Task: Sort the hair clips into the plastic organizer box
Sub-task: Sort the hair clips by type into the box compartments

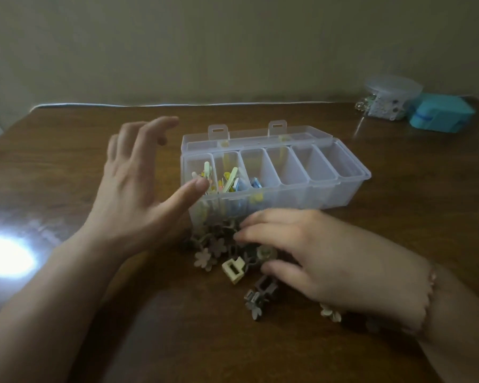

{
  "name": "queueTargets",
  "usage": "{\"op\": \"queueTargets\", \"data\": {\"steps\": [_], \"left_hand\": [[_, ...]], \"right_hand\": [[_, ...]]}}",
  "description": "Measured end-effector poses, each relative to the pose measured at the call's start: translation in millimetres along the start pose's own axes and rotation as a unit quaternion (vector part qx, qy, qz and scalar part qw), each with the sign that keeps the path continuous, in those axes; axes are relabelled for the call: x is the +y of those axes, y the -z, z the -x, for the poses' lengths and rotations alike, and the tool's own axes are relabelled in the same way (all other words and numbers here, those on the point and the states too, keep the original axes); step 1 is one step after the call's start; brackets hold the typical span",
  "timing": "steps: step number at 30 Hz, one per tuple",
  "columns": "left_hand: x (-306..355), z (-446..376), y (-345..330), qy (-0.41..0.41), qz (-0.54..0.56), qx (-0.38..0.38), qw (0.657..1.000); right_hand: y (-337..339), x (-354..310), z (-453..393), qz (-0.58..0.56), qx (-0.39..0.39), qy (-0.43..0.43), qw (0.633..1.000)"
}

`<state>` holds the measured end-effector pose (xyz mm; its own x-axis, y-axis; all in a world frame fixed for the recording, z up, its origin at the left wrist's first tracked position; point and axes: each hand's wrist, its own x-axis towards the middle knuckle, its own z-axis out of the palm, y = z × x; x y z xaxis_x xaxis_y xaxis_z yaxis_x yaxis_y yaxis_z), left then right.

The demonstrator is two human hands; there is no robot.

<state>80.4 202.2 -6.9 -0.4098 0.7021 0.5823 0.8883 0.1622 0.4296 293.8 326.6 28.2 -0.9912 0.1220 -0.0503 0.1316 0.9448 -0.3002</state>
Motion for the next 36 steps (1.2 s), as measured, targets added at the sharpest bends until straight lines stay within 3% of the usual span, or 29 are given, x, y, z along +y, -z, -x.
{"op": "queueTargets", "data": {"steps": [2,6,12,22,28,34,36], "left_hand": [[10.7,1.4,-5.2,-0.046,-0.023,0.028,0.998],[14.2,5.2,-15.2,-0.078,-0.079,-0.026,0.993],[11.7,5.8,-19.4,-0.059,-0.074,-0.043,0.995],[3.4,5.6,-21.1,-0.057,-0.011,-0.079,0.995],[3.1,5.5,-20.0,0.000,0.085,-0.057,0.995],[-3.5,4.8,-23.3,0.067,0.134,-0.044,0.988],[-5.4,4.2,-25.4,0.083,0.149,-0.049,0.984]], "right_hand": [[14.8,8.1,7.1,-0.008,0.019,-0.006,1.000],[53.9,35.5,34.4,-0.048,0.146,-0.075,0.985],[43.3,52.0,26.0,0.049,-0.031,-0.200,0.978],[18.1,17.9,7.0,0.121,-0.018,-0.135,0.983],[5.8,9.4,2.5,0.151,0.025,-0.069,0.986],[22.4,22.9,11.3,0.020,0.057,-0.065,0.996],[30.9,29.5,14.3,-0.076,0.093,-0.048,0.992]]}}
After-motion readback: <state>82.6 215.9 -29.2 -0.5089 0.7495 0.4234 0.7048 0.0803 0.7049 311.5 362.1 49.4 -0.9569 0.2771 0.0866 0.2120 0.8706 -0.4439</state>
